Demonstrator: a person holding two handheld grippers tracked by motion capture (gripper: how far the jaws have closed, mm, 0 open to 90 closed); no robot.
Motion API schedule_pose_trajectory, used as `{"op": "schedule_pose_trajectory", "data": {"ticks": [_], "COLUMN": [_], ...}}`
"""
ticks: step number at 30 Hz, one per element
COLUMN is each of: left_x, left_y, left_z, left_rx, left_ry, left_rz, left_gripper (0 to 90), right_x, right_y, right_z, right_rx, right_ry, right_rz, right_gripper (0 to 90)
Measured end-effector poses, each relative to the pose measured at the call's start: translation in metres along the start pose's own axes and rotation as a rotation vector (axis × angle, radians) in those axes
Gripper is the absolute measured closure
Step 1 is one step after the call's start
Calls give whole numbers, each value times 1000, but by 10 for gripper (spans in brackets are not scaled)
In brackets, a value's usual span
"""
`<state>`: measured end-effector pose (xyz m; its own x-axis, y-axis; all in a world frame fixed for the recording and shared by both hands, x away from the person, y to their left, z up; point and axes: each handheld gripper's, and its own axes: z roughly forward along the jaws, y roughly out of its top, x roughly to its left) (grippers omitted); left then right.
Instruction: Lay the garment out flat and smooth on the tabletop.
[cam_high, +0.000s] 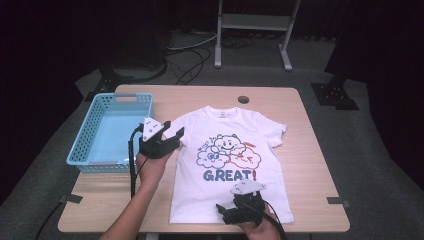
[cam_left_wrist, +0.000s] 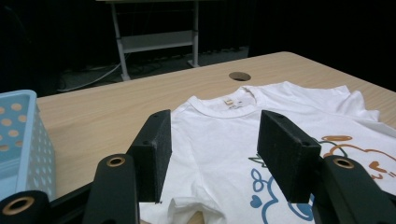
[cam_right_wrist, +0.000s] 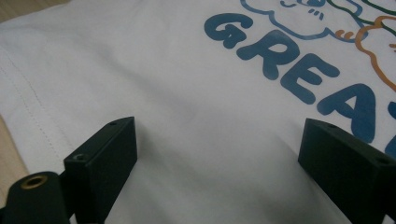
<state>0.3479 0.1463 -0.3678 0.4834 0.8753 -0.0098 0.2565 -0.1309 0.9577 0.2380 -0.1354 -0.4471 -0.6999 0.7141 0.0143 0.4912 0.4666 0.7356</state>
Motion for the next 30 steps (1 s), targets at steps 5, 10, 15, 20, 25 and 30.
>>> {"op": "schedule_pose_trajectory", "data": {"ticks": [5, 10, 15, 20, 25, 30], "left_x": [-1, -3, -8, -11, -14, -16], "left_y": [-1, 0, -2, -8, -16, -21], "left_z": [-5, -8, -12, -15, -20, -27], "left_rx": [-4, 0, -8, -2, 4, 5], "left_ry": [-4, -9, -15, -20, -28, -35], "left_rz": [3, -1, 17, 12, 10, 12], "left_gripper": [434, 411, 383, 347, 327, 304], "right_x": [1, 1, -10, -33, -57, -76], "right_y": [-2, -4, -4, -5, -12, -22], "right_z": [-2, -4, -16, -34, -53, -67], "right_rx": [1, -2, -69, -116, -150, -163], "right_ry": [-2, 10, 3, -34, -76, -115], "right_rz": [-9, -14, 12, 49, 85, 116], "right_gripper": [110, 109, 109, 99, 99, 99]}}
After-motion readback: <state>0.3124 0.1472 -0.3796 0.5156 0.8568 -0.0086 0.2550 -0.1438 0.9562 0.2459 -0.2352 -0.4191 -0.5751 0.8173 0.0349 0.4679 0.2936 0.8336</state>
